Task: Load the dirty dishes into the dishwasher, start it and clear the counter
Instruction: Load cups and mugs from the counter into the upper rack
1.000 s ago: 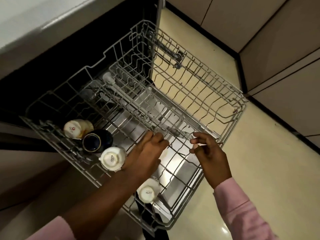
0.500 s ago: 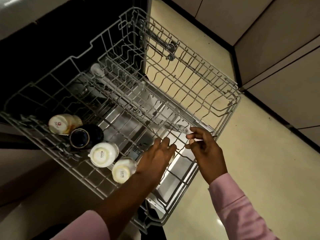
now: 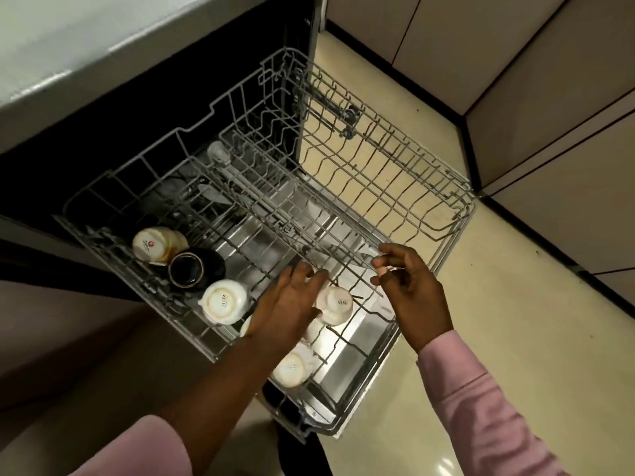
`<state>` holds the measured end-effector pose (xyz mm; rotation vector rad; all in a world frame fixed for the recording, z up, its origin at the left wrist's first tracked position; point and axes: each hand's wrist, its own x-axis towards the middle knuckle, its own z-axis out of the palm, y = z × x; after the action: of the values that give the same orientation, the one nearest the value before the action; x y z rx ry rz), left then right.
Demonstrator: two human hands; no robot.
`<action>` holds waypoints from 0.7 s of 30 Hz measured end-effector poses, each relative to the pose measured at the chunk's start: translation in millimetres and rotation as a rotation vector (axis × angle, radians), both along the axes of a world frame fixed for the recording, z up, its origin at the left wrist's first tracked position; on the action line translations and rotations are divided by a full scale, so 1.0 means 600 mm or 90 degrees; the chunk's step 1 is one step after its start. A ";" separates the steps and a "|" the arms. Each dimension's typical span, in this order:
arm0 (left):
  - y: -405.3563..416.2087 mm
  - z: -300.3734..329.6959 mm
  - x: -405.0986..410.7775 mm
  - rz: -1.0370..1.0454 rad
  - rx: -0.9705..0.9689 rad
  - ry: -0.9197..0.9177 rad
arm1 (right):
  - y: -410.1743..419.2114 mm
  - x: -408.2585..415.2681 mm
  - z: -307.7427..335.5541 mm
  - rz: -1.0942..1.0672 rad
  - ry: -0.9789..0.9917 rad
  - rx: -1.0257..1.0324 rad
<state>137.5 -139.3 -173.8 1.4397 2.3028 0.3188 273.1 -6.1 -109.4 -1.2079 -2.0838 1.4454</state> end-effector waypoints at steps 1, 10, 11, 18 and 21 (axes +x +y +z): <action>-0.016 0.006 -0.009 0.011 0.022 0.008 | -0.004 -0.005 0.009 0.000 0.009 0.010; -0.228 0.139 -0.075 0.123 0.135 0.086 | -0.143 -0.102 0.137 0.127 0.107 0.029; -0.273 0.172 -0.084 0.133 0.142 0.110 | -0.179 -0.124 0.163 0.167 0.117 0.035; -0.570 0.375 -0.128 0.255 0.139 0.319 | -0.453 -0.258 0.319 0.472 0.191 0.128; -0.711 0.468 -0.133 0.376 0.147 0.400 | -0.583 -0.301 0.400 0.603 0.236 0.171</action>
<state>57.9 -565.9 107.2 1.0056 3.2932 0.3374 92.2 -356.1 130.6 0.2214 -2.5458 1.4643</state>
